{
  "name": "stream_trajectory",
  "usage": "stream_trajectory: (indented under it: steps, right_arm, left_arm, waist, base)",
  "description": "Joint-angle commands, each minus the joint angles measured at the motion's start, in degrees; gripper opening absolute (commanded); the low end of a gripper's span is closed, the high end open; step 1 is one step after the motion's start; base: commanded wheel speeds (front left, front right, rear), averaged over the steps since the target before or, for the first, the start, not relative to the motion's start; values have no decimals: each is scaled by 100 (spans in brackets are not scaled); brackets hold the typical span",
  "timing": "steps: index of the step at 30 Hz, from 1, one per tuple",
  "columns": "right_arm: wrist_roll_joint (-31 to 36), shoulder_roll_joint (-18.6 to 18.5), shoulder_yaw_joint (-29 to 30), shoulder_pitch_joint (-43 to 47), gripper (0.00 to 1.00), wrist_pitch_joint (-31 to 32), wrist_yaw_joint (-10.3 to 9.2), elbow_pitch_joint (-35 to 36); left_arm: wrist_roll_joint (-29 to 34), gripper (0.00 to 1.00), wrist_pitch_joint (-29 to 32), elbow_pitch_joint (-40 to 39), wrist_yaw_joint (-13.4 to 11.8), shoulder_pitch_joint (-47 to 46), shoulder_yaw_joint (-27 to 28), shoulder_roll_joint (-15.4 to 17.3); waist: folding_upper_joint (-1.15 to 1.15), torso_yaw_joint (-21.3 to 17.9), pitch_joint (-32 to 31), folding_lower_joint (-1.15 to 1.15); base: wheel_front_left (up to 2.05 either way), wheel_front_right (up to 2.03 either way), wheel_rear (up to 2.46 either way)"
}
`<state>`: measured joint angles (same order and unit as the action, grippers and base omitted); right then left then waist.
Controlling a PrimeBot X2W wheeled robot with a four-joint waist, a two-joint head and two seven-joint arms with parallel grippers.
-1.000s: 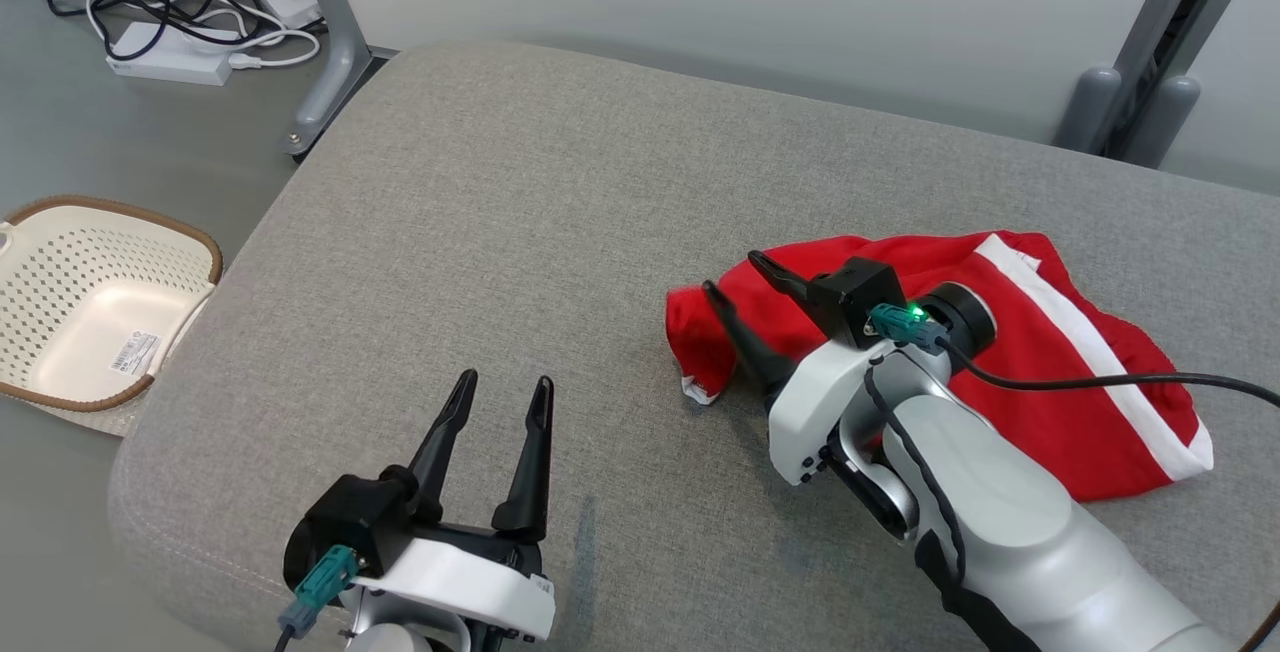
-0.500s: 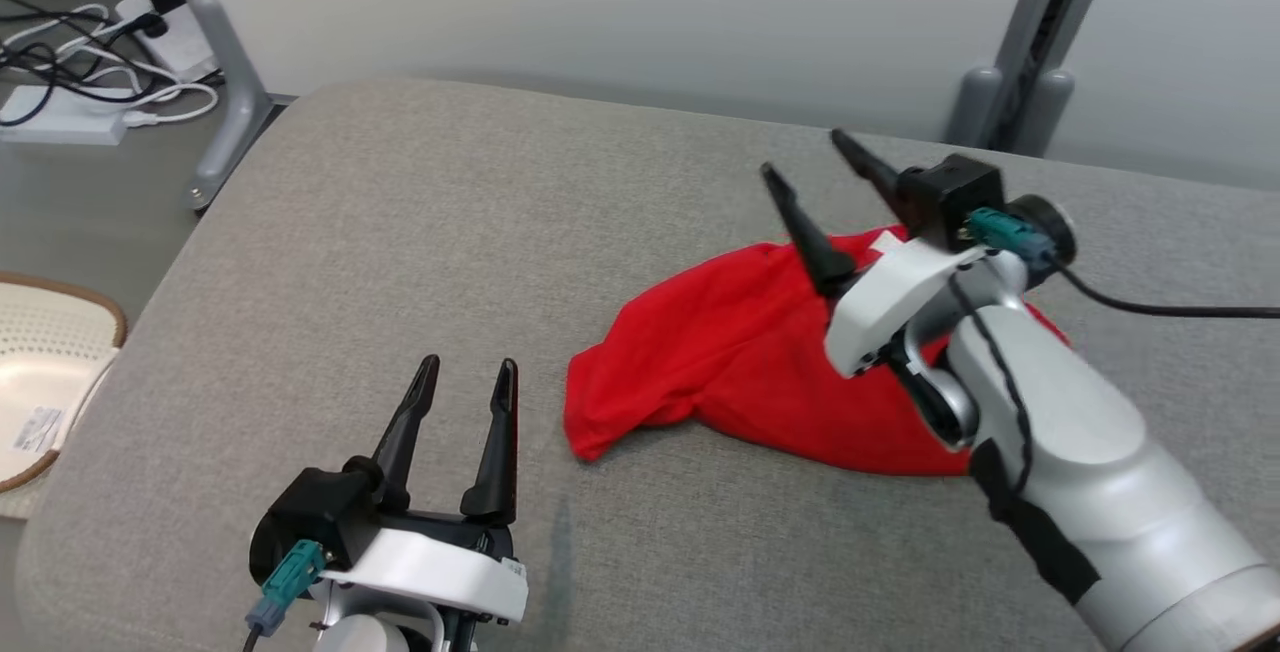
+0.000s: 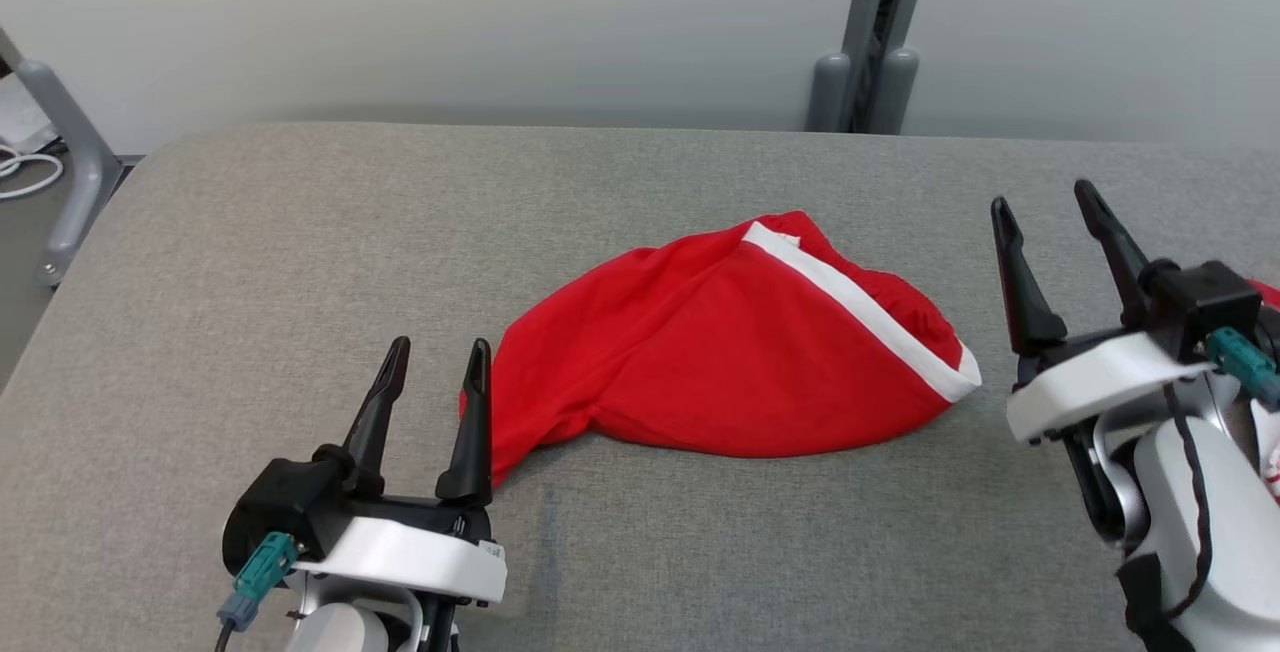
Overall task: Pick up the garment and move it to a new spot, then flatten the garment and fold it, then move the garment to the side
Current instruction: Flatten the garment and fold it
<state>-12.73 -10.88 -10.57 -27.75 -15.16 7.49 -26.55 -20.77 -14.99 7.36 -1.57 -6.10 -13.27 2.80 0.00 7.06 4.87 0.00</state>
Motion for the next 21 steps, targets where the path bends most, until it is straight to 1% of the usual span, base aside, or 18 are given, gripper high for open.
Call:
stream_trajectory:
  steps: [1,7,12,18,21]
  right_arm:
    - [155,61,129,327,100,-2,0,193]
    - [324,246,277,837,100,-3,0,478]
    - [403,326,280,965,100,-3,0,524]
    - [309,280,177,808,100,41,0,407]
    - [205,203,-1,645,100,334,0,200]
  left_arm:
    - [41,100,-18,-1,17,25,55,21]
    - [79,100,-18,52,66,76,81,21]
    - [112,100,-18,103,115,56,75,21]
    - [80,100,-18,126,122,-9,-86,22]
    - [48,100,-18,144,101,-61,-199,21]
  waist:
    - [0,-162,0,0]
    - [0,-299,11,0]
    - [0,-316,9,0]
    - [0,-153,97,0]
    - [0,-16,232,0]
  base:
    - [0,0,0]
    - [0,0,0]
    - [0,0,0]
    - [0,0,0]
    - [0,0,0]
